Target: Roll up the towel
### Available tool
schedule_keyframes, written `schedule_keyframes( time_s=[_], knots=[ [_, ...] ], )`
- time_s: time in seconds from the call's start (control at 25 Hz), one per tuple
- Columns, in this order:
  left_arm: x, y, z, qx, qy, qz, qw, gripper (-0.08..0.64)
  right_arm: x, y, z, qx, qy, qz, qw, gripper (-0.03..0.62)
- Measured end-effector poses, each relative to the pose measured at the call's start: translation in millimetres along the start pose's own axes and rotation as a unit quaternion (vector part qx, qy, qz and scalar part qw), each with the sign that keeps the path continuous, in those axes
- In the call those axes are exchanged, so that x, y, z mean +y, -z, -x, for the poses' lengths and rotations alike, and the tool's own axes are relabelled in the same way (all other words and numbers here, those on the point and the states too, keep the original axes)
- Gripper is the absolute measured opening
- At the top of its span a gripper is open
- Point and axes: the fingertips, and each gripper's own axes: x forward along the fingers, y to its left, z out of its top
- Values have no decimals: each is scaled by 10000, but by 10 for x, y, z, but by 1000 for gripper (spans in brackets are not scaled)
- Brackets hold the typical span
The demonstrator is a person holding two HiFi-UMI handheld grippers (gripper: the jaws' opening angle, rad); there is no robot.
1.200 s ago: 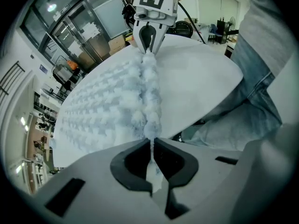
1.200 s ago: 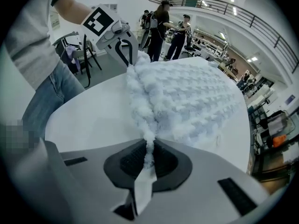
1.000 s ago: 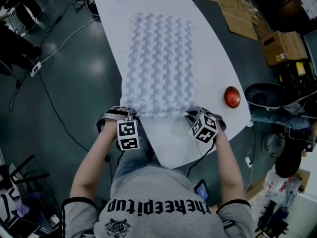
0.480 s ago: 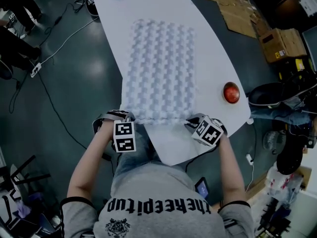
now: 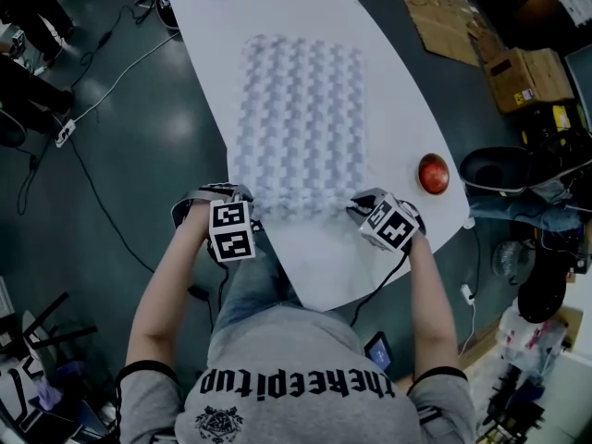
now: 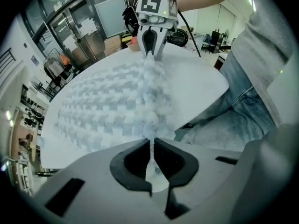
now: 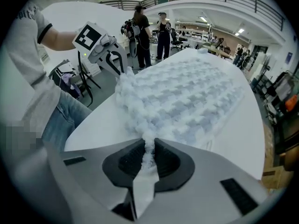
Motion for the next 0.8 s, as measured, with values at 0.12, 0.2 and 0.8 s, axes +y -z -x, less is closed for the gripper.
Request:
schedule_keyframes(
  time_s=[0.12, 0.2, 0.8],
  knots=[
    [161, 23, -21, 21, -73, -24, 10000, 28, -133, -81, -6, -64, 186, -46, 9998, 58],
    [264, 25, -35, 56, -134, -63, 9999, 28, -230, -121, -2, -126, 349, -92, 9993, 67],
    [940, -23, -154, 375, -869, -503, 9942, 35, -820, -308, -29, -247, 1429, -48, 9894, 126]
  ],
)
